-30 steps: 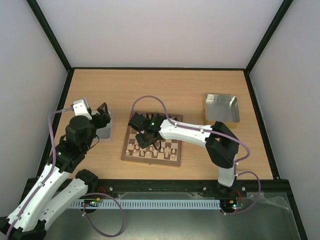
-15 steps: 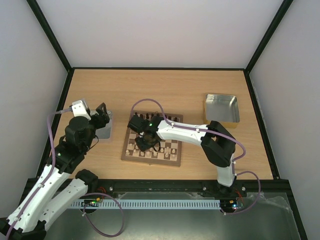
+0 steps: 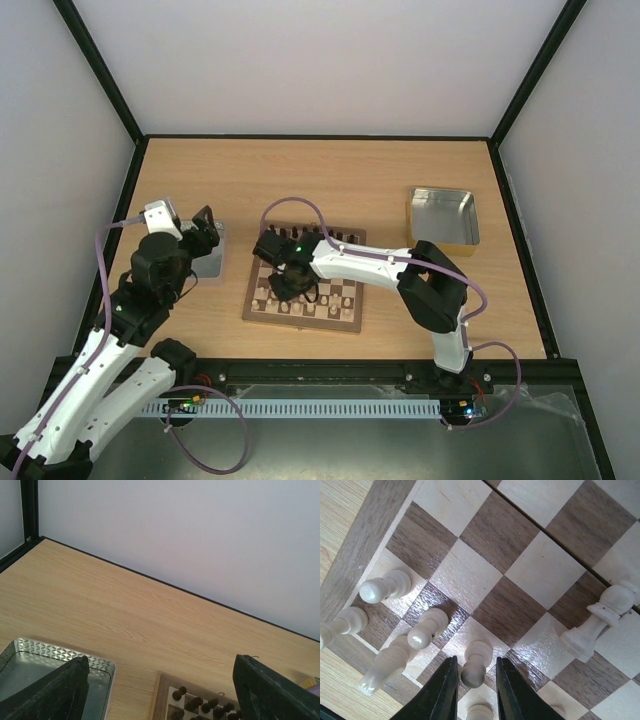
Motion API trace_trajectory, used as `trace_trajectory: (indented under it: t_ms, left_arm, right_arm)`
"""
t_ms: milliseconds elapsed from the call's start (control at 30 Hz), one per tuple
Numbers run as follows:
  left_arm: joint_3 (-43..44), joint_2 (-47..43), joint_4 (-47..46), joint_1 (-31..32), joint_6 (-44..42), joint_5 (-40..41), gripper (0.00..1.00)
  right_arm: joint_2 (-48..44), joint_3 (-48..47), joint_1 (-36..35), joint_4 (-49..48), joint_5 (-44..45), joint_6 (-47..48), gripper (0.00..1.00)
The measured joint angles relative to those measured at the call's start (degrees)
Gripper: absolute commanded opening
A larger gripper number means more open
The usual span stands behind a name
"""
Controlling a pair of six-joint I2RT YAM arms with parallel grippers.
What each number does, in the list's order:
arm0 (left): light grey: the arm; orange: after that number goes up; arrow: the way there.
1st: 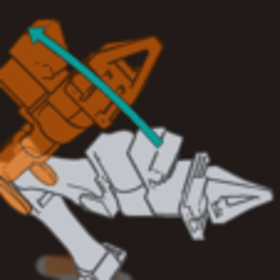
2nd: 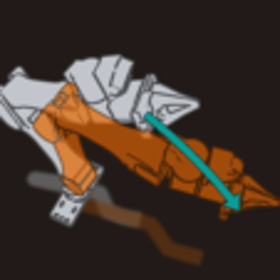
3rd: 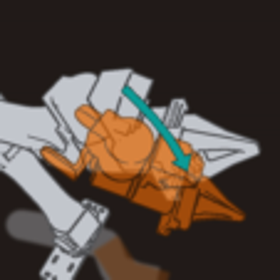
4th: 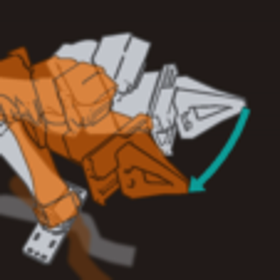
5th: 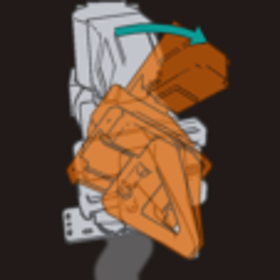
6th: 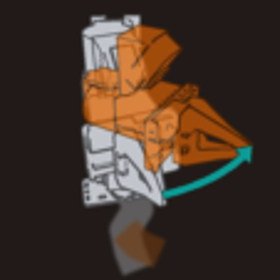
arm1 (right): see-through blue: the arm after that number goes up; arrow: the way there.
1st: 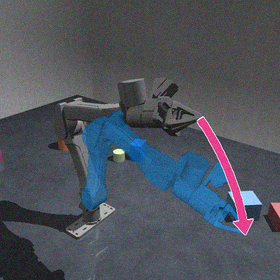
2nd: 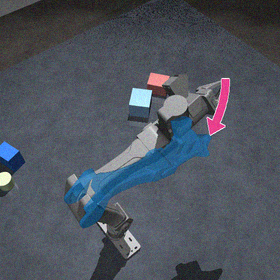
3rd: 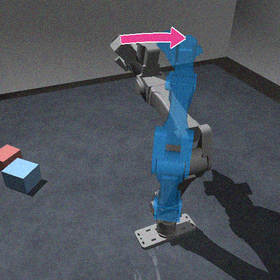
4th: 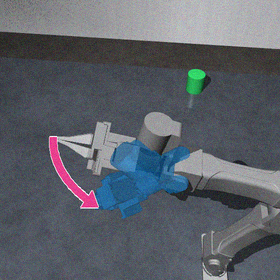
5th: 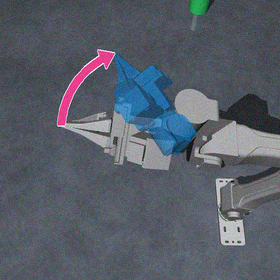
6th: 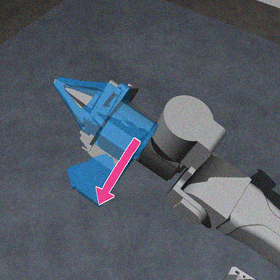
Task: Set up the chess pieces on the board
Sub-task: Place the chess piece on the chessboard, then pick up the chess piece from the chessboard.
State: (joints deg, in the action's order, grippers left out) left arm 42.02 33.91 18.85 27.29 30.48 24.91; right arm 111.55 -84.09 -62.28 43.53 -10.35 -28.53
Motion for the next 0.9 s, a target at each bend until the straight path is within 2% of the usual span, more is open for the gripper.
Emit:
trace_trajectory:
  t_ms: [233,467,600,900]
  left_arm:
    - [0.0,0.4,0.0,0.0,0.0,0.0,0.81]
    - [0.0,0.8,0.0,0.0,0.0,-0.1,0.81]
    - [0.0,1.2,0.0,0.0,0.0,-0.5,0.81]
    - [-0.1,1.8,0.0,0.0,0.0,-0.9,0.81]
  right_arm:
    - [-1.0,-0.7,0.0,-1.0,2.6,-2.5,0.25]
    - [-5.7,1.8,1.6,-4.0,12.0,-9.4,0.35]
    - [-7.6,4.7,3.3,-4.9,14.4,-11.9,0.36]
    - [-5.2,5.4,3.8,-6.4,14.8,-12.6,0.36]
